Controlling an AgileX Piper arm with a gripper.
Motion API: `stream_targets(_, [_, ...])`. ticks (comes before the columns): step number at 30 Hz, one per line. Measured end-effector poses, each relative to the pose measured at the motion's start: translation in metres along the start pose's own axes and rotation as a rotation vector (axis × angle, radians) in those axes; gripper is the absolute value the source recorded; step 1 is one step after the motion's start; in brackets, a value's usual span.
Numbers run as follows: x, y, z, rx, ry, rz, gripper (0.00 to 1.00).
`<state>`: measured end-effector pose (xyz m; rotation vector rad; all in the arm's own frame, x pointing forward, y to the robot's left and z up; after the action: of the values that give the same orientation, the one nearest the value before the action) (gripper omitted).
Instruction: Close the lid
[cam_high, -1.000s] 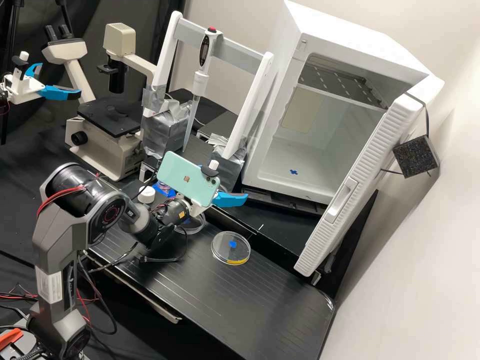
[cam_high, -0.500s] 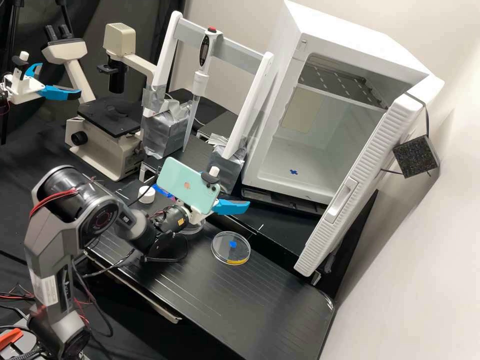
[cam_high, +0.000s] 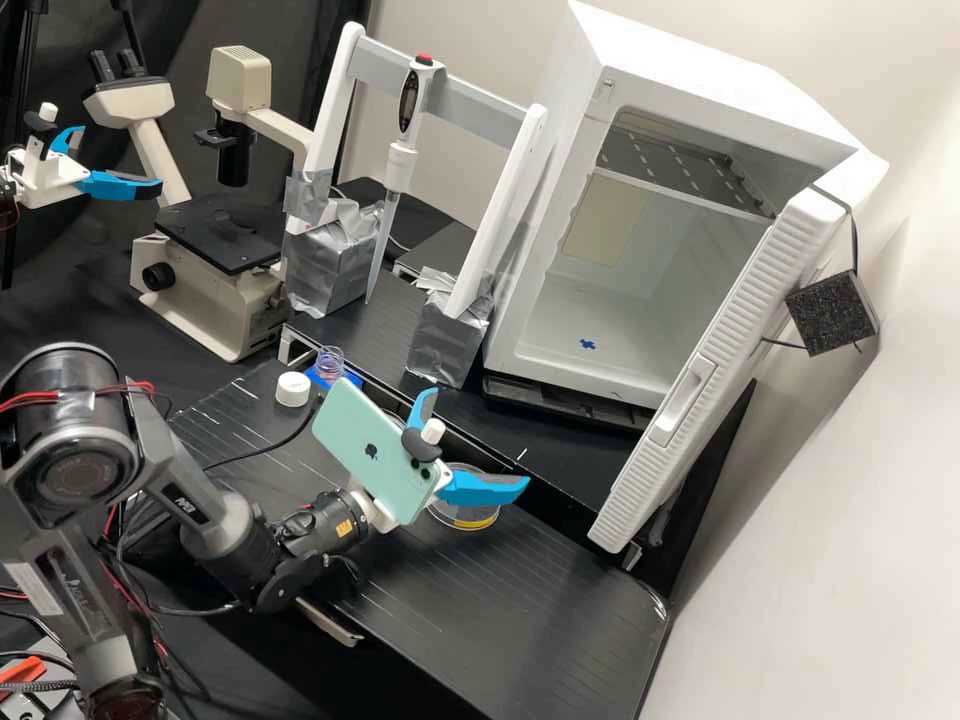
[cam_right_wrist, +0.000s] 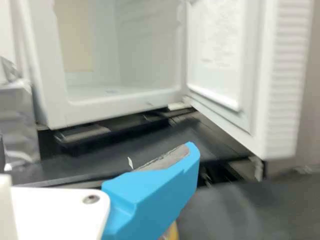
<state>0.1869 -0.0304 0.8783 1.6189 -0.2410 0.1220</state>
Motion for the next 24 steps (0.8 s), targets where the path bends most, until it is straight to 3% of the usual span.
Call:
stream_targets(6, [-0.012, 0.004, 0.013, -0.003, -0.061, 0.004, 1.00])
stream_targets(12, [-0.018, -0.003, 0.019, 0.014, -0.096, -0.022, 1.00])
stream_targets(18, [-0.016, -0.007, 0.022, -0.015, -0.090, -0.038, 1.00])
stream_targets(24, [-0.016, -0.008, 0.024, -0.012, -0.096, -0.041, 1.00])
